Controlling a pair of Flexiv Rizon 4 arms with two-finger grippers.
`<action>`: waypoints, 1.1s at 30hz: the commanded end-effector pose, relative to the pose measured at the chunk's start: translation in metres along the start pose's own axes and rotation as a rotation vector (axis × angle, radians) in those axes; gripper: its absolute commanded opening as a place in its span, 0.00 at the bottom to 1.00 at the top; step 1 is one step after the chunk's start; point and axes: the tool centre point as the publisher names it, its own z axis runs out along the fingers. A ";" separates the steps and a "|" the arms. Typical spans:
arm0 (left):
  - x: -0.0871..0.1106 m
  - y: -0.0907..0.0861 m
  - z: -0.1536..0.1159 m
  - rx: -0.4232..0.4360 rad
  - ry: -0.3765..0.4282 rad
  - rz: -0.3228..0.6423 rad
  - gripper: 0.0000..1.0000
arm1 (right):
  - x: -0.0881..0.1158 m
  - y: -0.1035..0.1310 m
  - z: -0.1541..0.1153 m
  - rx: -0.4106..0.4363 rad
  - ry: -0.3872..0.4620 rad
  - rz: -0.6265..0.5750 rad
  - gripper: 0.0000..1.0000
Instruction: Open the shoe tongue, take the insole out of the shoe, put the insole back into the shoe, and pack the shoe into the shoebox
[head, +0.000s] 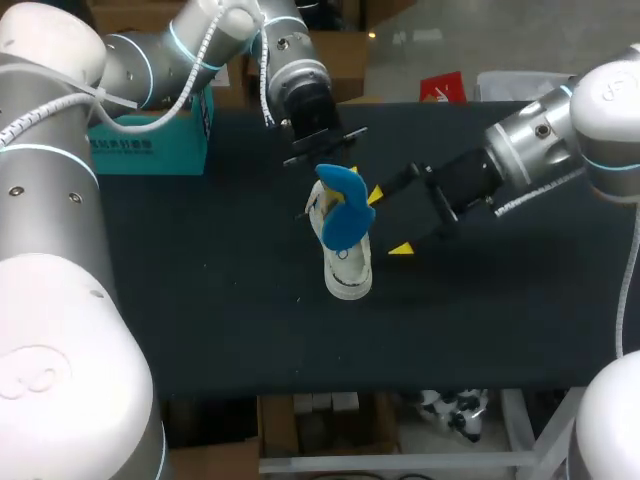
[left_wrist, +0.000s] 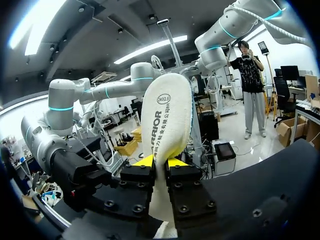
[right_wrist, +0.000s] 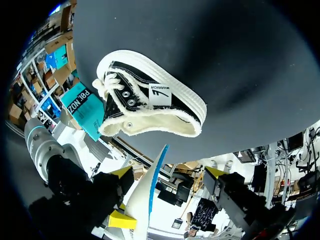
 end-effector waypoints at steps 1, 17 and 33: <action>0.006 -0.005 0.020 -0.160 -0.064 0.021 0.00 | -0.007 0.007 0.006 0.019 0.073 -0.003 0.90; 0.004 0.014 0.028 -0.273 -0.141 0.065 0.00 | 0.004 0.014 0.007 0.067 0.141 -0.007 0.49; -0.004 0.030 0.021 -0.298 -0.176 0.065 0.00 | 0.017 0.020 0.006 0.100 0.149 -0.009 0.45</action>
